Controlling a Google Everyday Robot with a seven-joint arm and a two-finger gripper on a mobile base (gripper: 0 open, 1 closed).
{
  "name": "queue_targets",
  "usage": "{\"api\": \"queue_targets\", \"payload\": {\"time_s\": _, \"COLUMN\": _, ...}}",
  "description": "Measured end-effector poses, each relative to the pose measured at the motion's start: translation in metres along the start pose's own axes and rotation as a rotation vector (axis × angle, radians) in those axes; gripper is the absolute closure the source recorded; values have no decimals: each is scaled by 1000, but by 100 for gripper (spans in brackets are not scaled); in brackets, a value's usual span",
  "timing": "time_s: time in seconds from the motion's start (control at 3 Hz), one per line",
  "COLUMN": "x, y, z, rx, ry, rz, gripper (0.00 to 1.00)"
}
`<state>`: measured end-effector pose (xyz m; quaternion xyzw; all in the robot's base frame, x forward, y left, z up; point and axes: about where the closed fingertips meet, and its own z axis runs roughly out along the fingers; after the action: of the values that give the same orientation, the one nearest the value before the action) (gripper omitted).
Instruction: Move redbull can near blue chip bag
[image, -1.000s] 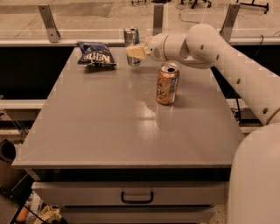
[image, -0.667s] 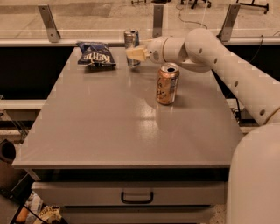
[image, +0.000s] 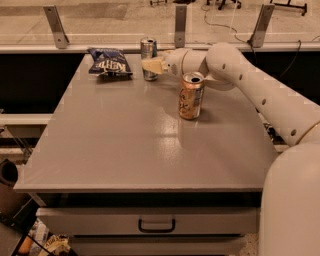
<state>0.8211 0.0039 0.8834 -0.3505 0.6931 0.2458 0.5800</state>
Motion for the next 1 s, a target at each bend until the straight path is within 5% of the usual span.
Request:
{"api": "queue_targets", "payload": {"time_s": 0.33, "x": 0, "y": 2, "z": 2, "rx": -3, "ry": -1, "rz": 0, "gripper": 85}}
{"api": "queue_targets", "payload": {"time_s": 1.0, "x": 0, "y": 6, "z": 7, "rx": -11, "ry": -1, "rz": 1, "gripper": 39}}
